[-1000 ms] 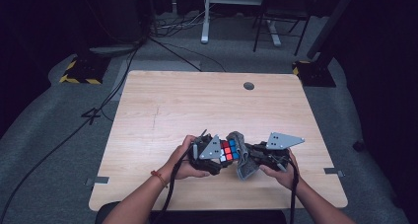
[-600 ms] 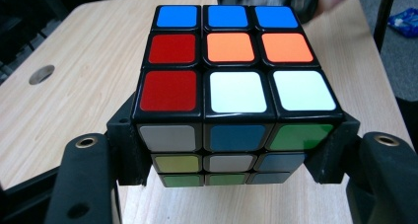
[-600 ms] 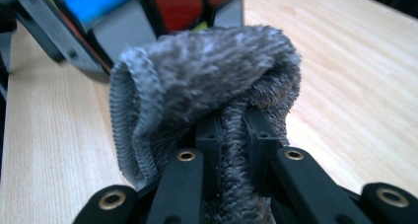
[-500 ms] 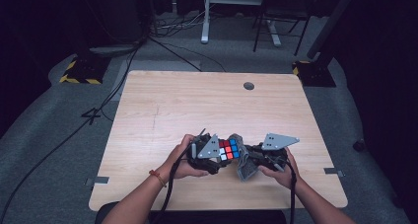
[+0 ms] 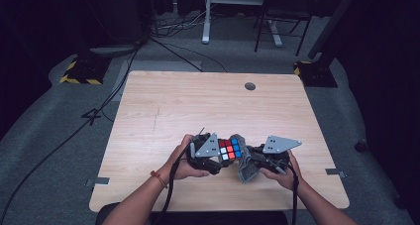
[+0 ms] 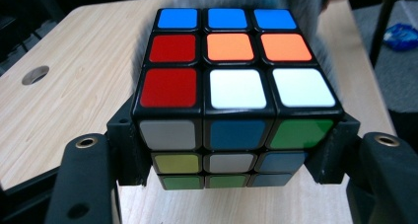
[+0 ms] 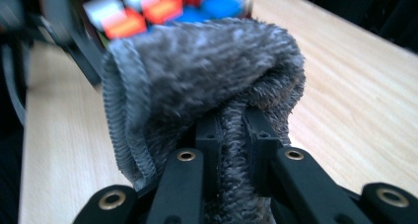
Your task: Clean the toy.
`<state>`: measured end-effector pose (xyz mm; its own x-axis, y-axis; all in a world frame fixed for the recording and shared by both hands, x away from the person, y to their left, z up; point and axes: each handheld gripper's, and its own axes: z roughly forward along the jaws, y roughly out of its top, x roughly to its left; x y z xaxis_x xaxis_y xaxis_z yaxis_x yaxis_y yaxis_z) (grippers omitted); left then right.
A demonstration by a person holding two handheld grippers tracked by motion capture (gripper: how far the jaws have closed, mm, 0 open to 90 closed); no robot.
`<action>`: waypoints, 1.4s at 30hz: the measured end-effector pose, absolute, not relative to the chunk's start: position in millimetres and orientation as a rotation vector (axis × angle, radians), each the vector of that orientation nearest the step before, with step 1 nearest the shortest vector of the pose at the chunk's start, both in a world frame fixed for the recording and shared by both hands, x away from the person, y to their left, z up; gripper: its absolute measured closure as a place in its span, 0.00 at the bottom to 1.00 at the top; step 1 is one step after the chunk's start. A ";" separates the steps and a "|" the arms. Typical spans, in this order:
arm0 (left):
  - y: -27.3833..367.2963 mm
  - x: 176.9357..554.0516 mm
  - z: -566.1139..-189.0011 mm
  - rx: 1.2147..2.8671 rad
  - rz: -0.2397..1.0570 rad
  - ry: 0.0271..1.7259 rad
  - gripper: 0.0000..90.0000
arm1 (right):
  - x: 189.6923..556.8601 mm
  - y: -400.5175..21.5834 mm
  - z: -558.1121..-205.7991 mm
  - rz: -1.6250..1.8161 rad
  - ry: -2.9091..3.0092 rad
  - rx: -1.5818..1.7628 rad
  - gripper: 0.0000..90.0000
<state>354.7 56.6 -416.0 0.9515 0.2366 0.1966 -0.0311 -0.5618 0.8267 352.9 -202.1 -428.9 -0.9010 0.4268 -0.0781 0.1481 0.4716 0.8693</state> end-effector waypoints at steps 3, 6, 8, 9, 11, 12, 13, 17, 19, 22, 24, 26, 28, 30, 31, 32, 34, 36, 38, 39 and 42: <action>58.1 354.9 -414.8 2.132 0.351 0.148 0.37 | 354.4 -199.1 -432.8 1.374 2.467 0.488 0.89; 59.2 355.7 -413.8 2.121 0.347 0.153 0.37 | 356.4 -197.5 -437.8 1.353 2.507 0.491 0.89; 59.8 355.9 -413.4 2.115 0.338 0.157 0.37 | 357.7 -196.7 -440.3 1.339 2.533 0.488 0.89; 60.2 355.8 -412.9 2.116 0.350 0.159 0.37 | 358.0 -196.4 -441.3 1.338 2.541 0.492 0.89; 61.5 356.8 -412.0 2.113 0.349 0.157 0.37 | 359.6 -195.5 -443.7 1.321 2.568 0.495 0.88; 61.5 356.7 -412.1 2.114 0.352 0.160 0.37 | 360.5 -195.4 -445.2 1.304 2.575 0.495 0.88; 61.6 356.8 -412.3 2.118 0.357 0.162 0.37 | 361.3 -195.5 -446.4 1.295 2.580 0.496 0.88; 61.9 357.9 -413.9 2.136 0.361 0.168 0.37 | 365.9 -199.5 -449.5 1.233 2.593 0.509 0.86; 63.3 359.2 -415.7 2.147 0.361 0.172 0.37 | 369.4 -203.1 -451.7 1.196 2.606 0.526 0.85; 65.2 362.1 -419.5 2.165 0.364 0.189 0.37 | 375.0 -209.9 -456.0 1.131 2.607 0.548 0.84; 66.1 365.3 -425.1 2.178 0.349 0.205 0.37 | 378.5 -215.0 -457.2 1.123 2.612 0.568 0.84; 65.0 366.9 -431.0 2.207 0.359 0.211 0.37 | 381.4 -218.9 -458.2 1.107 2.611 0.588 0.84; 65.1 369.3 -436.2 2.227 0.356 0.224 0.37 | 383.1 -220.7 -459.3 1.098 2.621 0.597 0.83; 66.3 372.4 -441.6 2.237 0.338 0.241 0.37 | 384.2 -221.6 -461.1 1.069 2.627 0.597 0.82; 66.6 373.2 -444.2 2.244 0.334 0.247 0.37 | 384.4 -221.7 -461.7 1.066 2.631 0.597 0.82; 66.5 373.4 -447.2 2.255 0.335 0.257 0.37 | 385.0 -221.9 -462.5 1.054 2.634 0.598 0.81; 66.4 374.0 -451.8 2.265 0.320 0.269 0.37 | 386.0 -222.1 -464.0 1.037 2.635 0.608 0.79; 65.5 373.9 -457.2 2.284 0.312 0.272 0.37 | 387.0 -222.6 -465.8 1.024 2.645 0.612 0.77; 64.8 373.9 -462.5 2.302 0.297 0.283 0.37 | 387.7 -222.8 -467.0 1.016 2.651 0.617 0.74; 64.8 373.9 -465.2 2.311 0.284 0.297 0.37 | 387.7 -222.8 -467.4 1.017 2.653 0.617 0.74; 64.6 374.8 -472.4 2.328 0.271 0.312 0.37 | 387.4 -222.0 -468.1 1.014 2.653 0.617 0.69</action>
<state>374.8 64.6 -472.4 0.9478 0.3027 0.1008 0.1420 -0.6832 0.7163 387.4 -222.0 -468.1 -0.8836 0.4634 -0.0667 0.3007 0.6709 0.6778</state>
